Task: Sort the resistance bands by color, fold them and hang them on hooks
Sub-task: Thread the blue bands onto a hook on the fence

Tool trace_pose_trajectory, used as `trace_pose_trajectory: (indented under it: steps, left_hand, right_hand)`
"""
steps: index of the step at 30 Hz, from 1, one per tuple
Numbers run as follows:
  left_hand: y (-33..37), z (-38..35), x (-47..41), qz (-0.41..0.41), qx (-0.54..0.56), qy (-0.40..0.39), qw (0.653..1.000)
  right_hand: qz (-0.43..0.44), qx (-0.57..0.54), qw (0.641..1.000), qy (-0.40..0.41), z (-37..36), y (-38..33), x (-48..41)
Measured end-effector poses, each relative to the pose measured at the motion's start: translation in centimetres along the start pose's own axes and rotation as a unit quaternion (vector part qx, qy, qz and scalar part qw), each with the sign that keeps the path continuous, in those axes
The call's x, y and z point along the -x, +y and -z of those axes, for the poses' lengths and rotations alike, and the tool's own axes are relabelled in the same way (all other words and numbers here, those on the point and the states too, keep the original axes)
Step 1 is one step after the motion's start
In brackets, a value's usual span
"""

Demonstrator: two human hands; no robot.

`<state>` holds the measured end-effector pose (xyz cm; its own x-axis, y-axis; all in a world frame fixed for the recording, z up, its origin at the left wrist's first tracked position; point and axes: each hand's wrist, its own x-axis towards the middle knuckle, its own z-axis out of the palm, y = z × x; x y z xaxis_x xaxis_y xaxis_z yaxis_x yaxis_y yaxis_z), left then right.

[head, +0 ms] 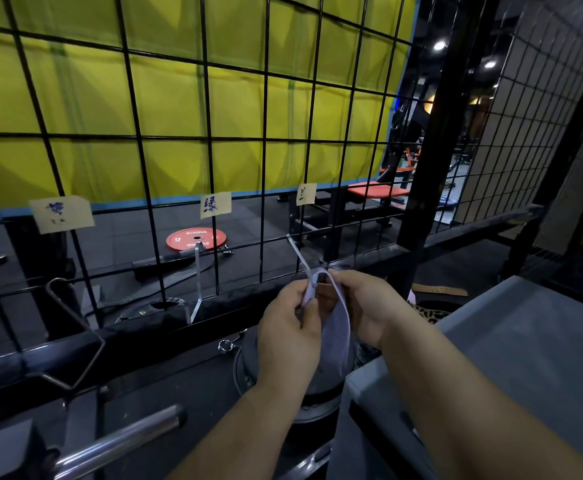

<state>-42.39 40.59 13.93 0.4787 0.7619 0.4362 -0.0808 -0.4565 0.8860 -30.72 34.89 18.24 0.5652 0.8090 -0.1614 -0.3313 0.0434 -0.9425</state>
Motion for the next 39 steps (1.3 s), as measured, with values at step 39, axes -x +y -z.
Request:
trace_pose_trajectory:
  steps: [39]
  left_hand:
    - [0.9, 0.8, -1.5, 0.032, 0.109, 0.011, 0.993]
  right_hand:
    - [0.065, 0.146, 0.987, 0.024, -0.8, 0.6, -0.8]
